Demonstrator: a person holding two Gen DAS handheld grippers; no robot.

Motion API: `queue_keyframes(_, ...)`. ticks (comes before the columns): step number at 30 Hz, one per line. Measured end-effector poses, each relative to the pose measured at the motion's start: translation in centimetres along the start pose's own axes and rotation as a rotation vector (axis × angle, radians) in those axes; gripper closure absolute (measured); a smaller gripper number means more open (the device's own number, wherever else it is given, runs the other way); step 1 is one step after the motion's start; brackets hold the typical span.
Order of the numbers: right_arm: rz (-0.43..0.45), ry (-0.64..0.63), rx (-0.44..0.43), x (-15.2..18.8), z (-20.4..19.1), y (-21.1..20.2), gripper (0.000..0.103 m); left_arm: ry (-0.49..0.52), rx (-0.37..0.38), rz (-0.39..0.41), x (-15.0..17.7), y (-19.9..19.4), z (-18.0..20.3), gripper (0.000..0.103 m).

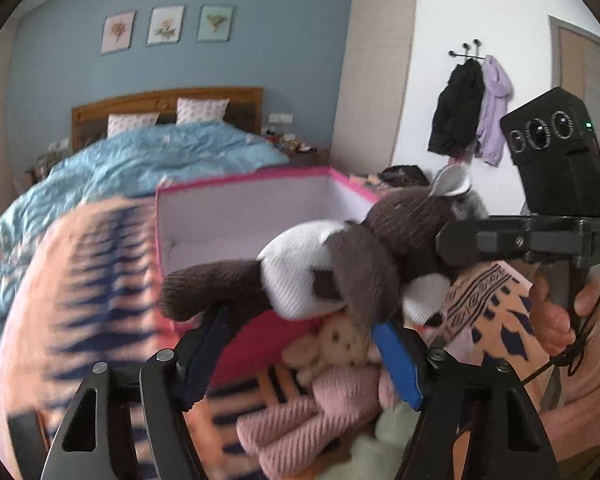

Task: Organize objects
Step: 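Carry the plush dog into the pink box and open the right gripper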

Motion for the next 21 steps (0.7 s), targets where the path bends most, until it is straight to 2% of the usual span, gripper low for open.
queue_keyframes(4, 0.029, -0.005, -0.013, -1.7, 0.9, -0.1, 0.05, 0.039, -0.026, 0.009, -2.3, 0.8, 0.3, 0.034)
queue_keyframes(8, 0.025, 0.027, -0.057, -2.8, 3.0, 0.7, 0.05, 0.034, -0.04, -0.023, -3.5, 2.1, -0.5, 0.035)
queue_keyframes(15, -0.044, 0.145, -0.142, -2.5, 7.8, 3.5, 0.049, 0.008, -0.066, -0.107, -3.6, 5.5, -1.7, 0.039)
queue_keyframes(21, -0.101, 0.222, -0.176, -1.4, 10.5, 6.0, 0.049, 0.003, -0.101, -0.157, -2.9, 7.2, -2.5, 0.041)
Point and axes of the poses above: each gripper's, at about its wrist camera, not at the fingertips, and y roughly the way its jaws point, z to its right, x to its underside, the point moved 2 cm from there along y, roughly the way its jaws point, and after that the axes turned 12 degrees about -y, right-handed, at the moved point
